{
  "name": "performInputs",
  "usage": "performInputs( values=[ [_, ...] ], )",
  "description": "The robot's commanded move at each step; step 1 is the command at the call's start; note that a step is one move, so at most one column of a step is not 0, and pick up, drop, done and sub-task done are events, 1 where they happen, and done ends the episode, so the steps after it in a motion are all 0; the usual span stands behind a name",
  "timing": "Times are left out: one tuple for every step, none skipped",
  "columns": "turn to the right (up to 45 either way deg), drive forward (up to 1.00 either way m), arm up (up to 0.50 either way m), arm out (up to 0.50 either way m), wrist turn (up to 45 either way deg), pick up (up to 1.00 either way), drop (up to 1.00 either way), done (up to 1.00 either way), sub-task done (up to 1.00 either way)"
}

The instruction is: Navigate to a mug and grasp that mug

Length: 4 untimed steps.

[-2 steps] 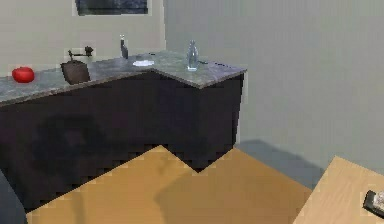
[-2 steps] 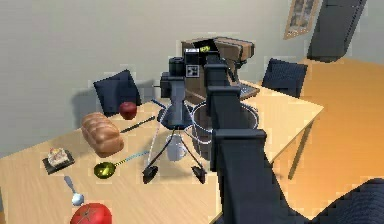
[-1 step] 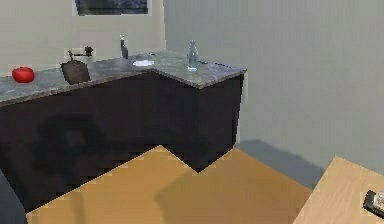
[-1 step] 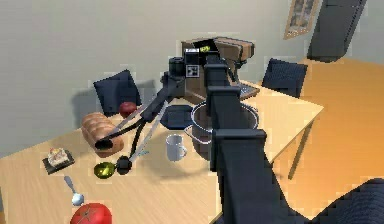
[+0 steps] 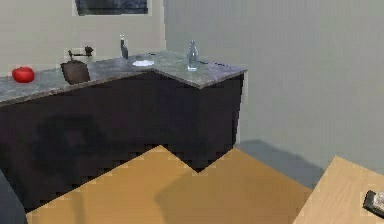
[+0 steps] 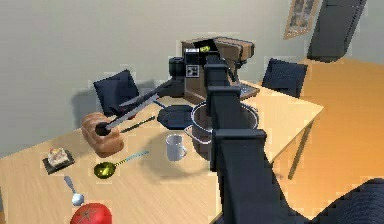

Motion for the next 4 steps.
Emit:
performInputs(
  values=[
    [0.0,0.00,0.00,0.00,45.0,0.00,0.00,0.00,0.00],
    [0.0,0.00,0.00,0.00,45.0,0.00,0.00,0.00,0.00],
    [0.0,0.00,-0.28,0.00,0.0,0.00,0.00,0.00,0.00],
    [0.0,0.00,0.00,0.00,0.0,1.00,0.00,0.00,0.00]
  ],
)
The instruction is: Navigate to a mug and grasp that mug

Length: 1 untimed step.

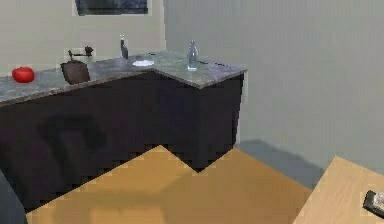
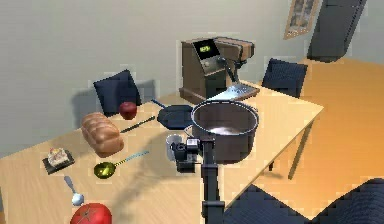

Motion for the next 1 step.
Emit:
performInputs(
  values=[
    [0.0,0.00,0.10,0.00,0.0,0.00,0.00,0.00,0.00]
  ],
)
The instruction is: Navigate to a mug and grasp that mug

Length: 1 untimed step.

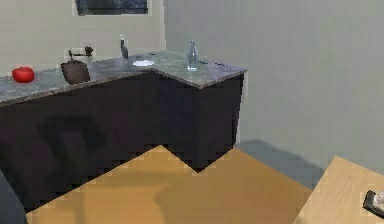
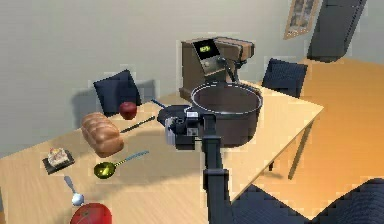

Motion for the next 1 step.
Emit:
performInputs(
  values=[
    [0.0,0.00,0.00,0.00,0.0,0.00,0.00,1.00,0.00]
  ],
)
